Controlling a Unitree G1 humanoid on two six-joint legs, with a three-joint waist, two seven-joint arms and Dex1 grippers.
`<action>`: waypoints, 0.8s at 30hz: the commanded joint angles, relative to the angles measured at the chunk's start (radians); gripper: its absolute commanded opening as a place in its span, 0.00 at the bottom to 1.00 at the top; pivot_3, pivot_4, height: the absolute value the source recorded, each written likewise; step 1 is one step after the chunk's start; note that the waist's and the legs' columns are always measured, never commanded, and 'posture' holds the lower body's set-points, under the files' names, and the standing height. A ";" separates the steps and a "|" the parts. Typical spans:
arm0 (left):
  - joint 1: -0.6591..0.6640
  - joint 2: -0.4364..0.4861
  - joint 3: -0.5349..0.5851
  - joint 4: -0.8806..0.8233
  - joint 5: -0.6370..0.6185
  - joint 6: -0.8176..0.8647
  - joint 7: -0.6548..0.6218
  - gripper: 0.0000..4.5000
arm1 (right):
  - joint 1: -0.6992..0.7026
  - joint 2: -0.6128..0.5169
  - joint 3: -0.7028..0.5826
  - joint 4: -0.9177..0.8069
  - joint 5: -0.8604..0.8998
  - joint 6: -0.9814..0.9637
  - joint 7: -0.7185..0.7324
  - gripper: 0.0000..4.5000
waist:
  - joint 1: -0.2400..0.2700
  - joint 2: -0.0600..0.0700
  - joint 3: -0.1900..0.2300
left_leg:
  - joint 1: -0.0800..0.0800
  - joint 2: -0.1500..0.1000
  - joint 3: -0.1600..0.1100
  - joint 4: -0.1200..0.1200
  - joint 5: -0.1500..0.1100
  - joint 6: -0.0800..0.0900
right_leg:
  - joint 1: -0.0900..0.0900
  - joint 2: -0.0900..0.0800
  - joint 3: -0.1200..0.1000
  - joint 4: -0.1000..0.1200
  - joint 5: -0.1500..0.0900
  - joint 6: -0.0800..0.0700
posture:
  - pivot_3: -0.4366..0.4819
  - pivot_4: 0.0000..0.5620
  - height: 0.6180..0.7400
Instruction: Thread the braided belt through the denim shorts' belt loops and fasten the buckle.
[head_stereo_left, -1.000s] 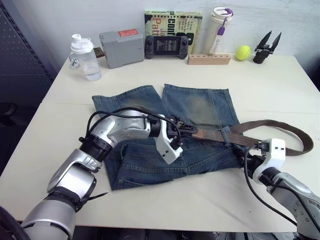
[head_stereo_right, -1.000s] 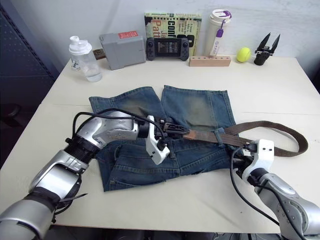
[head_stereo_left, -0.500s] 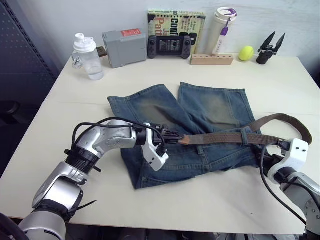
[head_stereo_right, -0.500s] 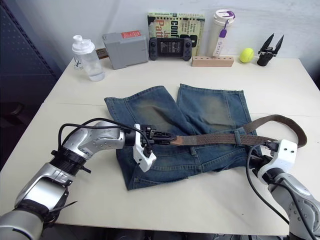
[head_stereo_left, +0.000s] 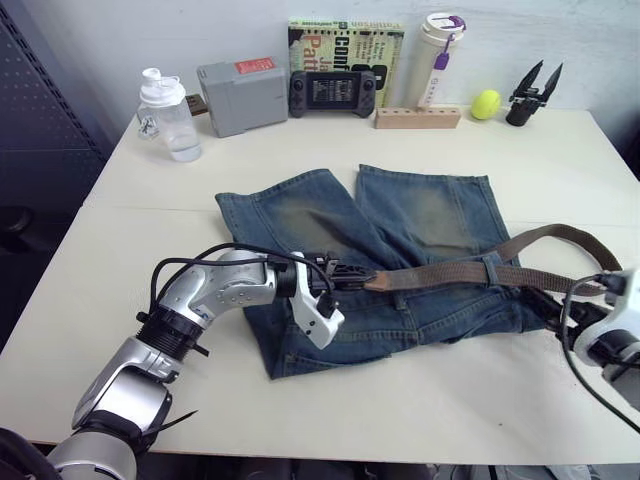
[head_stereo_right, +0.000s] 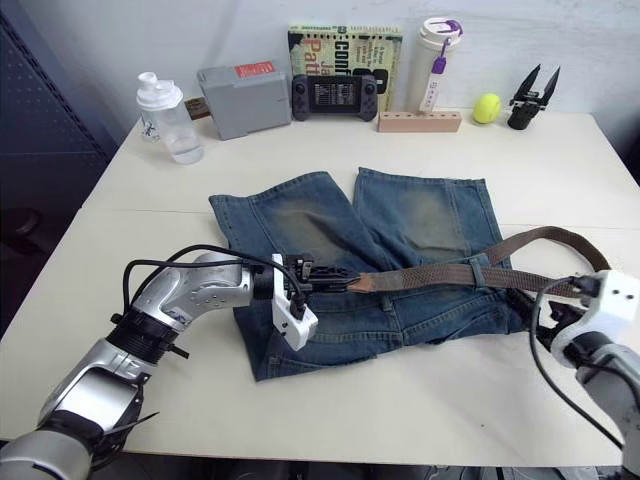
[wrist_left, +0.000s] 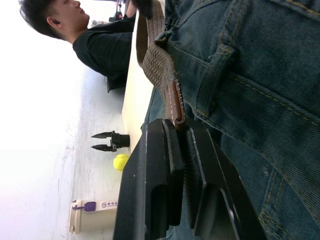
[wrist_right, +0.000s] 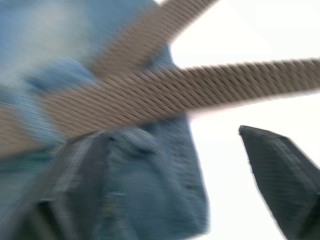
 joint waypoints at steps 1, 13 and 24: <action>0.011 -0.010 0.031 -0.042 -0.022 0.004 0.031 0.00 | 0.085 -0.114 -0.082 -0.065 0.472 0.116 0.059 0.99 | 0.003 0.001 0.000 | 0.000 0.000 -0.001 0.000 0.000 0.000 | 0.000 0.000 0.000 0.000 0.000 0.000 | 0.48 0.27 0.92; 0.012 -0.016 0.043 -0.062 -0.007 -0.006 0.056 0.00 | 0.131 0.140 0.455 -0.242 0.905 -0.331 -0.434 0.99 | -0.002 0.000 0.000 | 0.001 0.001 -0.004 -0.001 0.000 0.000 | -0.001 0.000 0.002 0.000 0.000 0.000 | 0.48 0.27 0.92; 0.012 -0.006 0.040 -0.060 -0.003 -0.012 0.056 0.00 | 0.039 0.324 0.506 -0.209 0.905 -0.538 -0.566 0.99 | -0.003 0.000 0.000 | 0.000 0.000 -0.003 0.000 0.000 0.000 | -0.001 0.000 0.001 0.000 0.001 0.001 | 0.48 0.27 0.92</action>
